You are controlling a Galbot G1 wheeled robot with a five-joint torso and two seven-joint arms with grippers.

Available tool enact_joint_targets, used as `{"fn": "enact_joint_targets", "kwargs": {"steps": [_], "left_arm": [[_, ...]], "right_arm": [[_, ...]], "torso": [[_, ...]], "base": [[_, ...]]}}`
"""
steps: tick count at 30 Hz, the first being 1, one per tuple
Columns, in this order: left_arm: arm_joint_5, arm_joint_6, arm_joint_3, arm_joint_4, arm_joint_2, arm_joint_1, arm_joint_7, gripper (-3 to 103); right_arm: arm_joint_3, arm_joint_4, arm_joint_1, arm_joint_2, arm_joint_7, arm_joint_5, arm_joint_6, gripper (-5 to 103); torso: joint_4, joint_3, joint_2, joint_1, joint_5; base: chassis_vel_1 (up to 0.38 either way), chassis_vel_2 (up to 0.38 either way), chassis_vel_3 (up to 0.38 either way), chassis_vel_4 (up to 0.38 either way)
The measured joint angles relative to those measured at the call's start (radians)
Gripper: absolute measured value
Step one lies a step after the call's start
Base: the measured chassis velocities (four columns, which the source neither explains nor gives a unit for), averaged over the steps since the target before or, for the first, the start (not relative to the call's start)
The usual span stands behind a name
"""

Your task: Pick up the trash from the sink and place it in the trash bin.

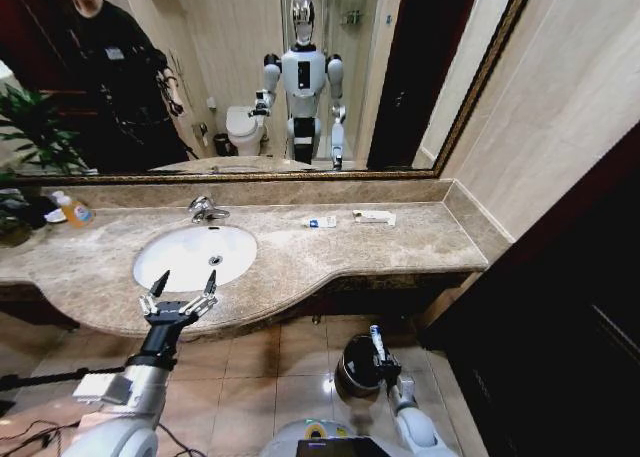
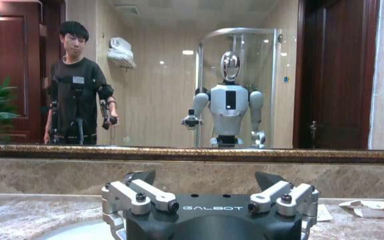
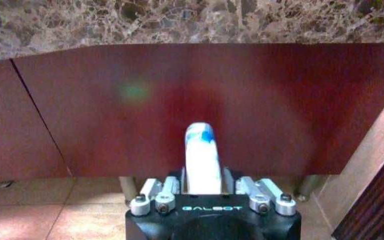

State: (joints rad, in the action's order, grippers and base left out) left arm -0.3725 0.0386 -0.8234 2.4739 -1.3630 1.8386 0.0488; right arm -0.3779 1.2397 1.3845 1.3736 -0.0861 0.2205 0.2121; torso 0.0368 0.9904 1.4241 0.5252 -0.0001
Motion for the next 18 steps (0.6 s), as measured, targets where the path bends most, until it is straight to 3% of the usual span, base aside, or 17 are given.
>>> {"fn": "enact_joint_targets", "kwargs": {"steps": [2, 5, 6, 9, 18], "left_arm": [[0.000, 0.000, 0.000, 0.000, 0.000, 0.000, 0.000, 100], [0.000, 0.000, 0.000, 0.000, 0.000, 0.000, 0.000, 100], [0.000, 0.000, 0.000, 0.000, 0.000, 0.000, 0.000, 100], [0.000, 0.000, 0.000, 0.000, 0.000, 0.000, 0.000, 100], [0.000, 0.000, 0.000, 0.000, 0.000, 0.000, 0.000, 100]], "right_arm": [[0.000, -0.003, -0.001, 0.001, -0.001, -0.002, 0.000, 44], [0.000, -0.009, -0.006, 0.001, -0.007, -0.006, 0.001, 60], [0.000, -0.009, -0.006, 0.001, -0.007, -0.006, 0.001, 60], [0.000, -0.009, -0.007, -0.004, -0.013, -0.006, 0.001, 77], [-0.001, -0.003, 0.000, -0.005, -0.019, -0.006, 0.002, 100]], "torso": [[0.0000, 0.000, 0.000, 0.000, 0.0000], [0.0000, 0.000, 0.000, 0.000, 0.0000], [0.0000, 0.000, 0.000, 0.000, 0.0000], [0.0000, 0.000, 0.000, 0.000, 0.0001], [0.0000, 0.000, 0.000, 0.000, 0.0001]], "base": [[0.000, 0.000, 0.000, 0.000], [0.000, 0.000, 0.000, 0.000], [0.000, 0.000, 0.000, 0.000], [0.000, 0.000, 0.000, 0.000], [0.000, 0.000, 0.000, 0.000]]}}
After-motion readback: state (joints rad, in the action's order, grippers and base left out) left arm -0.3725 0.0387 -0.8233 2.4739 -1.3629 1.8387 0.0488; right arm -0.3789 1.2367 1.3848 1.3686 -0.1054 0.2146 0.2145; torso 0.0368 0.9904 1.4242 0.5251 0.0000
